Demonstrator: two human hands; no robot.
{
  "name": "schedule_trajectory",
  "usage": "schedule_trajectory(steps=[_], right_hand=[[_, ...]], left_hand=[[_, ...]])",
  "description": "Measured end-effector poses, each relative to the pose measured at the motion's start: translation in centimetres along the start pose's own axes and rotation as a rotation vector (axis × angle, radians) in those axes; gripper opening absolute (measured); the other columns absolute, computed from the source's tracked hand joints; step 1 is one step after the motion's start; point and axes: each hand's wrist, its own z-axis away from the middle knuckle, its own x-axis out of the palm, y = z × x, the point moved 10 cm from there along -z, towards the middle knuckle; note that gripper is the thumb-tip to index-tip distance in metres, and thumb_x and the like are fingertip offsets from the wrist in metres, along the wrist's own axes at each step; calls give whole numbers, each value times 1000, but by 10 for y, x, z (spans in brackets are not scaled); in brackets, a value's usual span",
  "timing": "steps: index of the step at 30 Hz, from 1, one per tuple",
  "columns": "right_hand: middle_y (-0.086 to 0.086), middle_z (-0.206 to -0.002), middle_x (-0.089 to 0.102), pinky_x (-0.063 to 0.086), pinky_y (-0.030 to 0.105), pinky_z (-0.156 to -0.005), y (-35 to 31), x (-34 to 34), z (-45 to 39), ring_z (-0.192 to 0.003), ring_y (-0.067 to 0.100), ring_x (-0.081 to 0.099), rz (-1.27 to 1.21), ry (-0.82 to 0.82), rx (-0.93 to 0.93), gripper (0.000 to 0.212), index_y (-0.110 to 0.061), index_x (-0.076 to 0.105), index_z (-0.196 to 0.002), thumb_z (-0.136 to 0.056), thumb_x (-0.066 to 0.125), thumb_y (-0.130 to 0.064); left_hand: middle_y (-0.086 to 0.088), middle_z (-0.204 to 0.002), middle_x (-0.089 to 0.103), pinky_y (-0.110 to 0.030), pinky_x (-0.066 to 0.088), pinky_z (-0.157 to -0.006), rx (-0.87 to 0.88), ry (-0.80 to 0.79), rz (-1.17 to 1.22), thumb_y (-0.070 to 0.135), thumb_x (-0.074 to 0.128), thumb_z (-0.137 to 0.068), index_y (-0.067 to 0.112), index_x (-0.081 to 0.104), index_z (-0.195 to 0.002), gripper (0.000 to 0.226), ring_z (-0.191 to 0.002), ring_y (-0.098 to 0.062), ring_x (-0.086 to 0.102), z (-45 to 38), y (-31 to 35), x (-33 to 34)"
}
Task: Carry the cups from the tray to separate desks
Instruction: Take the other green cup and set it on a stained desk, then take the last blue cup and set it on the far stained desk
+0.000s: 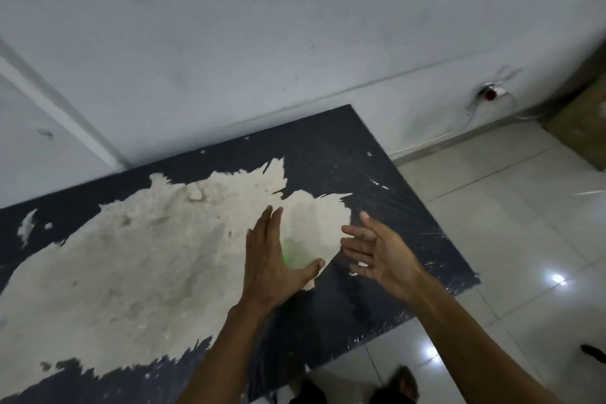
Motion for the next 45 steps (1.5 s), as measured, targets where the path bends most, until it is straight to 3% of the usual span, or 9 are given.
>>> schedule_trajectory(steps=[6,10,14,17,22,26,31,35,45], right_hand=[[11,-130,61,43,45,-103,-41,-110,51,-119,30,56,-118,191,-146,47,-15,64,-120,-96,44,-50],[12,-135,58,42,48,-106,-61,-211,100,-122,33,55,-137,297,-259,46,-14,60,-125,-99,40,-46],[11,-135,57,43,47,-105,-74,-316,150,-121,31,55,-150,452,-332,44,-16,59,-126,-98,43,-46],[8,-135,56,44,43,-104,-85,-387,196,-117,23,53,-86,623,-419,46,-17,56,-132,-97,47,-46],[3,-143,52,39,30,-97,-97,-492,274,-125,15,49,208,931,-551,48,-22,50,-138,-97,46,-47],[1,-150,43,33,27,-101,-97,-565,303,-136,17,40,417,1093,-504,54,-24,40,-145,-97,45,-48],[2,-160,24,21,41,-118,-100,-654,309,-148,18,17,594,1204,-348,64,-28,22,-152,-96,37,-56],[7,-163,12,13,41,-119,-126,-732,314,-150,23,6,648,1304,-233,65,-29,14,-154,-98,35,-54],[11,-163,2,0,45,-120,-225,-921,324,-150,25,-6,707,1486,-59,67,-28,7,-155,-98,29,-56]], left_hand=[[0,-158,25,-46,24,-118,206,56,96,68,59,-70,19,29,-148,97,-145,-13,20,-22,132,29],[2,-161,14,-40,9,-122,306,-78,80,70,58,-76,22,21,-151,96,-148,-11,7,-23,233,92],[0,-162,10,-42,9,-122,405,-182,88,68,55,-80,26,19,-150,89,-149,-15,6,-12,335,161],[-4,-162,11,-45,15,-121,452,-229,95,62,52,-86,22,21,-150,82,-149,-20,9,-2,404,208],[-7,-162,11,-41,10,-121,565,-344,35,59,47,-90,19,21,-151,77,-149,-21,6,14,514,290],[-7,-162,11,-44,9,-120,665,-398,-33,60,46,-90,20,24,-150,76,-149,-22,5,12,587,347],[-7,-161,15,-45,13,-120,787,-453,-64,59,49,-89,19,27,-149,75,-149,-23,7,-7,672,414],[-7,-162,12,-44,12,-119,875,-518,-93,60,48,-89,20,25,-149,76,-149,-24,5,-37,743,478],[-9,-161,11,-47,10,-119,1100,-609,-206,60,45,-90,20,22,-149,75,-149,-25,3,-111,935,615]])
